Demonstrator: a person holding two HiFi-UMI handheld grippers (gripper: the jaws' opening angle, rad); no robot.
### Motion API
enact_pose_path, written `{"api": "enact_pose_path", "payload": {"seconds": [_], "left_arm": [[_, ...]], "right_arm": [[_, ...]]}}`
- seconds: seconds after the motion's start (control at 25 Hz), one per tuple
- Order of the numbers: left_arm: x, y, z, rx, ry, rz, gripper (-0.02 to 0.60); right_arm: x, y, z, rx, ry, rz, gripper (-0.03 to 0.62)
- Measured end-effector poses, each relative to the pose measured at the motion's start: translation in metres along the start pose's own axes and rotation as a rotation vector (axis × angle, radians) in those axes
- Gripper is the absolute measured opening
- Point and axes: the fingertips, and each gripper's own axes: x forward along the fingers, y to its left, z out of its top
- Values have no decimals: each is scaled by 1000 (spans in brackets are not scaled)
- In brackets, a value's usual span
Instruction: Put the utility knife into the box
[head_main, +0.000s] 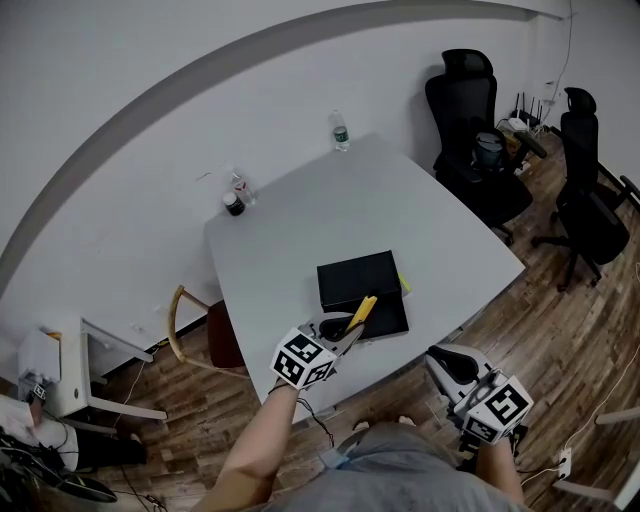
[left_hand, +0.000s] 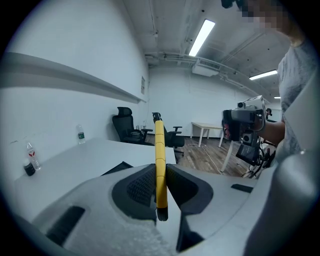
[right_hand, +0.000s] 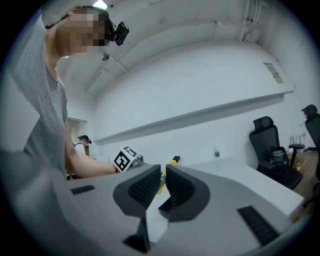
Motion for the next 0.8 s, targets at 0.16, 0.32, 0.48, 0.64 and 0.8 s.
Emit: {"api": "enact_pose_path", "payload": {"seconds": [0.16,0.32,0.48,0.64,0.8], "left_arm": [[15,11,-13,-33,32,-13,75],[26,18,-23,-33,72,-20,75],[34,23,-34,-38,102,-28,75],[42,28,-47,-40,135,-29,75],[50,33,-58,-50,164,-40,75]], "right_arm": [[-1,-5,-4,2,7,-5,46],[0,-10,-5,2,11,-10,46],[1,-13,-6,3,17,-18,46],[2,-14,-5,5,15,-21,46],[3,-17,-8,7,21,-34,46]]}}
